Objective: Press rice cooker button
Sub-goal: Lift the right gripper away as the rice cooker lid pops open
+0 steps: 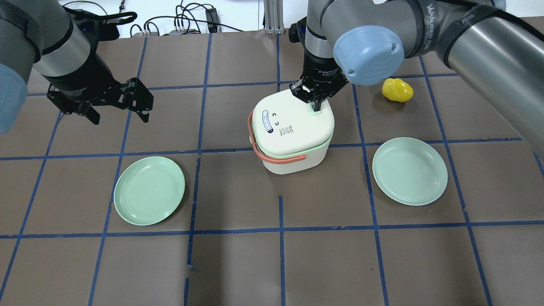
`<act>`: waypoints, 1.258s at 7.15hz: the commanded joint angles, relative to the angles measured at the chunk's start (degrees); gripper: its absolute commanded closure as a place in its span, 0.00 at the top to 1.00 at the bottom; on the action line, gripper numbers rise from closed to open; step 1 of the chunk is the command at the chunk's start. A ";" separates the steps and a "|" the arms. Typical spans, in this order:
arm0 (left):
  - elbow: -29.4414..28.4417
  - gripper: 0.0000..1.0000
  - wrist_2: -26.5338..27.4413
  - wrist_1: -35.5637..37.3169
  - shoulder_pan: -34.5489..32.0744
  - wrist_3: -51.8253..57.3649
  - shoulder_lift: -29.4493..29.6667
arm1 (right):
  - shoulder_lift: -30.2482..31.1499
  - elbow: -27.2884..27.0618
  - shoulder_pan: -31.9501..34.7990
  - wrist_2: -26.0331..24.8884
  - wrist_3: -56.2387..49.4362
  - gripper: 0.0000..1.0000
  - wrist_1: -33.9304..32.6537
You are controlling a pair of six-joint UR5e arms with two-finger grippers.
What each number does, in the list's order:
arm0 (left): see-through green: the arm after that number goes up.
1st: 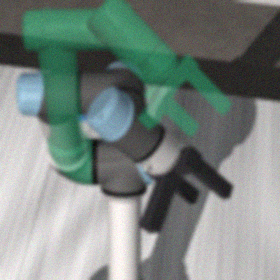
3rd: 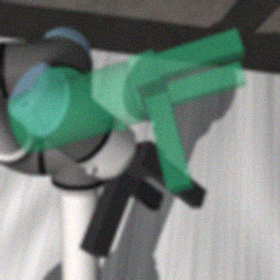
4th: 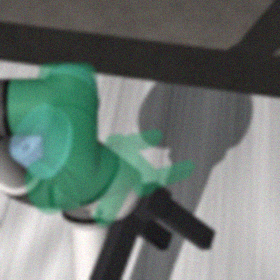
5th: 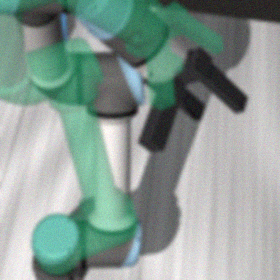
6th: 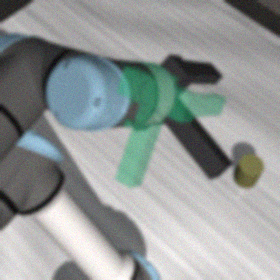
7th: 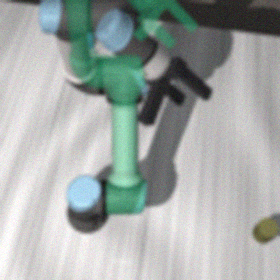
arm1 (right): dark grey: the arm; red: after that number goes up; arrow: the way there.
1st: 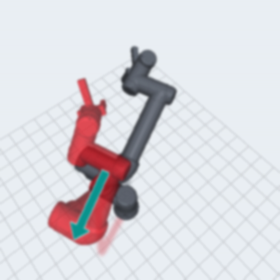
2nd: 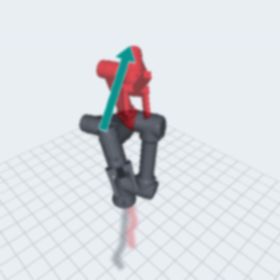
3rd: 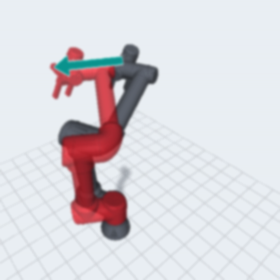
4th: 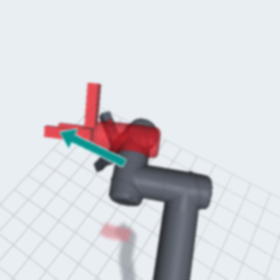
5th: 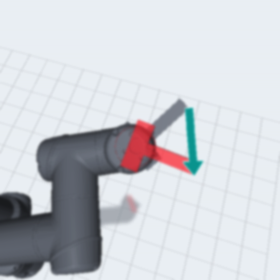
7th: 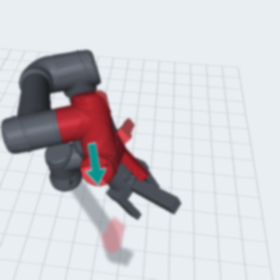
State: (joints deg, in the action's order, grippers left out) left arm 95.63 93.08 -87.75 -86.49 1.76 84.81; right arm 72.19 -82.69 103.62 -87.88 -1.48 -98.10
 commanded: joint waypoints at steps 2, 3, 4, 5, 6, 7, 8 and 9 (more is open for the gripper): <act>0.00 1.00 0.00 0.03 0.00 0.00 0.00 | 2.16 3.31 -0.09 -0.53 0.34 0.69 1.24; 0.00 1.00 0.00 0.03 0.00 0.00 0.00 | 2.60 4.89 -0.09 -0.80 0.08 1.00 1.59; 0.00 1.00 0.00 0.03 0.00 0.00 0.00 | 3.30 6.47 -0.87 -1.24 0.34 1.00 6.12; 0.00 1.00 0.00 -0.05 0.00 0.00 0.00 | 4.09 7.36 -2.36 -2.98 0.34 1.00 6.68; 0.00 1.00 0.00 0.03 0.00 0.00 0.00 | 4.71 7.37 -4.81 -3.26 0.34 1.00 6.69; 0.00 1.00 0.00 0.03 0.00 0.00 0.00 | 5.41 7.02 -7.62 -2.48 0.43 1.00 6.69; 0.00 1.00 0.00 0.03 0.00 0.00 0.00 | 5.59 6.84 -9.65 -2.47 0.52 1.00 6.78; 0.00 1.00 0.00 0.03 0.00 0.00 0.00 | 5.60 6.75 -11.41 -2.47 -0.01 1.00 6.86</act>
State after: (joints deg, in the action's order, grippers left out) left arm 95.63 93.08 -87.72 -86.49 1.76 84.81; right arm 77.61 -75.78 94.68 -90.42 -1.12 -91.35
